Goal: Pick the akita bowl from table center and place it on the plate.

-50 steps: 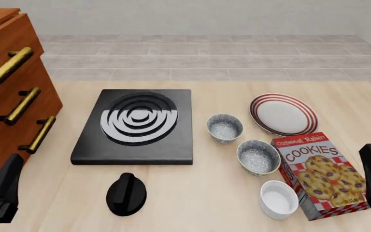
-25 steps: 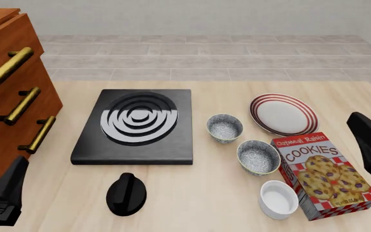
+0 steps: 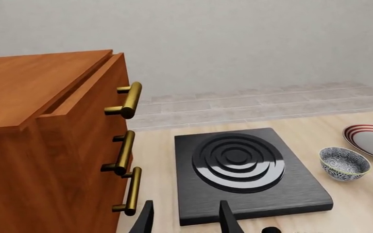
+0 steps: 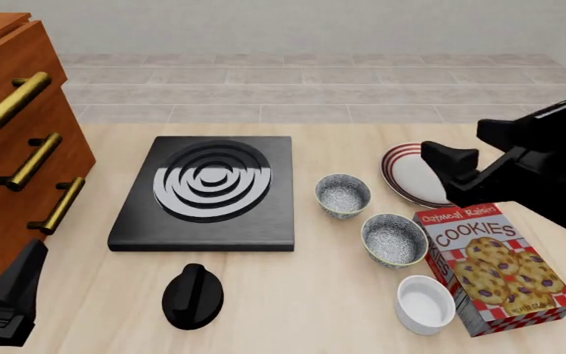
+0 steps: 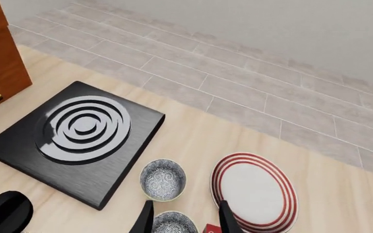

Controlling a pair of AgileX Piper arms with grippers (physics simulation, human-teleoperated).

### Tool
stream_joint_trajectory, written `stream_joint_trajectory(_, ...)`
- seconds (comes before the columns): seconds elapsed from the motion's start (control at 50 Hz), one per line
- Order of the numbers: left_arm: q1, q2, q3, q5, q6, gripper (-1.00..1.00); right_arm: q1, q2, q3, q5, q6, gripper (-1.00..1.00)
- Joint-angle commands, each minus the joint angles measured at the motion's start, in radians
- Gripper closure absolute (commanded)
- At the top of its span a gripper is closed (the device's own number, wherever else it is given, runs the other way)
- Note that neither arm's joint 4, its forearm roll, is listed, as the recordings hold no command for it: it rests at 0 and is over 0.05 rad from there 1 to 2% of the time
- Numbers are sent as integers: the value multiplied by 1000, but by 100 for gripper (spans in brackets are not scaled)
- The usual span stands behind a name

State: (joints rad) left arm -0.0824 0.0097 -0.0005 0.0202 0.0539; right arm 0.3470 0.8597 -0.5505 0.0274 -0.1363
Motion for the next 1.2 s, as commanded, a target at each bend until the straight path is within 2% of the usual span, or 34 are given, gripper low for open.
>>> stream_joint_trajectory(0.02, -2, 1, 0, 2, -10, -100, 38, 227, -76, -46, 21, -100)
stream_joint_trajectory(0.04, -3, 2, 0, 3, -11, -100, 50, 245, -83, -41, 24, -100)
stream_joint_trajectory(0.08, -4, 5, 0, 0, -14, -100, 70, 283, -99, -32, 67, -100)
stream_joint_trajectory(0.12, -7, 7, 0, 0, -13, -100, 49, 351, -133, -16, 74, -100)
stream_joint_trajectory(0.16, -8, 12, 0, -4, -14, -100, 60, 374, -137, -31, 34, -100)
stream_joint_trajectory(0.18, -8, 19, 0, -11, -15, -100, 73, 401, -148, -35, 60, -100)
stream_joint_trajectory(0.3, -9, 31, 0, -23, -22, -100, 74, 490, -197, -43, 92, -100)
stream_joint_trajectory(0.36, -11, 33, -1, -25, -26, -100, 63, 552, -217, -46, 67, -100)
stream_joint_trajectory(0.42, -15, 32, -1, -25, -26, -100, 69, 614, -232, -64, 90, -100)
stream_joint_trajectory(0.48, -13, 38, 0, -31, -30, -100, 49, 665, -261, -69, 69, -100)
stream_joint_trajectory(0.5, -19, 56, -1, -48, -35, -100, 20, 762, -351, -34, 81, -100)
stream_joint_trajectory(0.54, -25, 62, -1, -55, -34, -100, 5, 805, -385, -23, 61, -100)
stream_joint_trajectory(0.64, -30, 64, 0, -57, -33, -100, 9, 852, -428, -6, 82, -100)
stream_joint_trajectory(0.78, -32, 60, -1, -53, -37, -100, -43, 932, -469, -23, 37, -100)
stream_joint_trajectory(0.82, -32, 62, -1, -54, -40, -100, -40, 949, -472, -29, 60, -100)
stream_joint_trajectory(0.88, -34, 67, 0, -57, -38, -100, -45, 977, -474, -36, 47, -100)
stream_joint_trajectory(0.96, -35, 64, 0, -52, -36, -100, -39, 1013, -482, -37, 56, -100)
stream_joint_trajectory(1.04, -36, 64, 0, -51, -36, -100, -52, 1063, -511, -6, 26, -100)
stream_joint_trajectory(1.12, -37, 65, 0, -51, -36, -100, -62, 1067, -533, 26, 42, -100)
stream_joint_trajectory(1.2, -39, 64, 0, -49, -37, -100, -27, 1086, -540, 77, 55, -100)
